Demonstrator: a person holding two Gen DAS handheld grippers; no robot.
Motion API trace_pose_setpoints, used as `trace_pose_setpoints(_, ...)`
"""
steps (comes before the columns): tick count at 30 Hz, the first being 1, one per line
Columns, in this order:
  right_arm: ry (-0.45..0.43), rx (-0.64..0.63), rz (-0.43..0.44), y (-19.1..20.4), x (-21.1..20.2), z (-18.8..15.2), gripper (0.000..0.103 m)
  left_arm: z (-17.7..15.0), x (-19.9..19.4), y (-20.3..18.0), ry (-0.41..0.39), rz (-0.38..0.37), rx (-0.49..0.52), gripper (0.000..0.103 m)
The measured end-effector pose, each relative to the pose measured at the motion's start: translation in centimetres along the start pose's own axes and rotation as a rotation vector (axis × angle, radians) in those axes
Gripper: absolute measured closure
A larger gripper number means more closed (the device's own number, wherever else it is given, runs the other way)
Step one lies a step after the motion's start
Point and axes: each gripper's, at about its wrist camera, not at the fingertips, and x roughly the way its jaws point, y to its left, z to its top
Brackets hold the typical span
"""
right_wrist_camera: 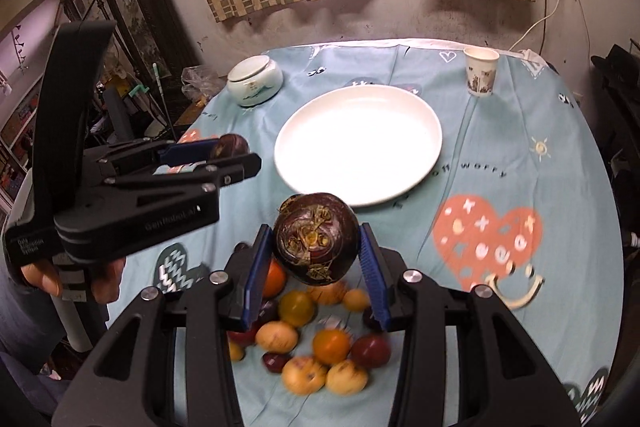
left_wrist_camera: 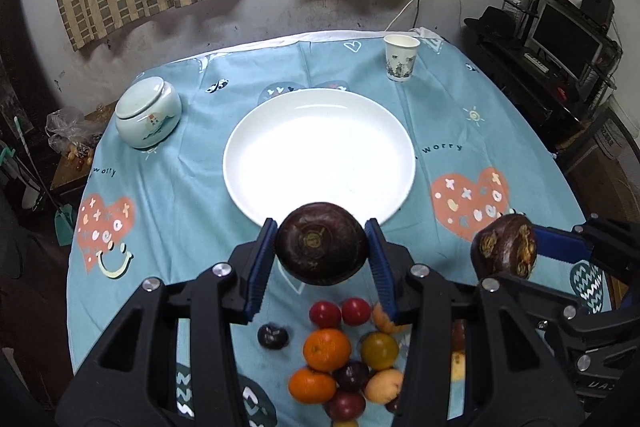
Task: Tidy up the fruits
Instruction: 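Carry both fruits to the white plate and open both grippers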
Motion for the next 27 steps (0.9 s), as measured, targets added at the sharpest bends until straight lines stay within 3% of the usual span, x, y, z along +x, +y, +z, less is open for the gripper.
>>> trace_pose_setpoints(8,0.037,-0.003,-0.029,-3.3,6.3,4.5,0.059,4.0,7.5,2.1,0.040,0.033,-0.025,0.057)
trace_pose_setpoints(16,0.122,-0.006,-0.048,-5.8,14.2,7.3,0.059,4.9,15.0,3.2,0.162,0.081,-0.018,0.056)
trace_pose_setpoints(17,0.148,-0.006,-0.051,-6.1,15.4,7.5,0.059,5.0,15.4,3.2,0.160,0.088,-0.013,0.055)
trace_pose_setpoints(19,0.177,-0.013,-0.061,-6.4,17.0,7.7,0.059,4.9,15.9,3.2,0.158,0.109,-0.005,0.044)
trace_pose_setpoints(27,0.115,-0.008,-0.072,-7.1,16.5,8.8,0.057,4.7,14.7,4.9,0.126,0.101,-0.055,0.042)
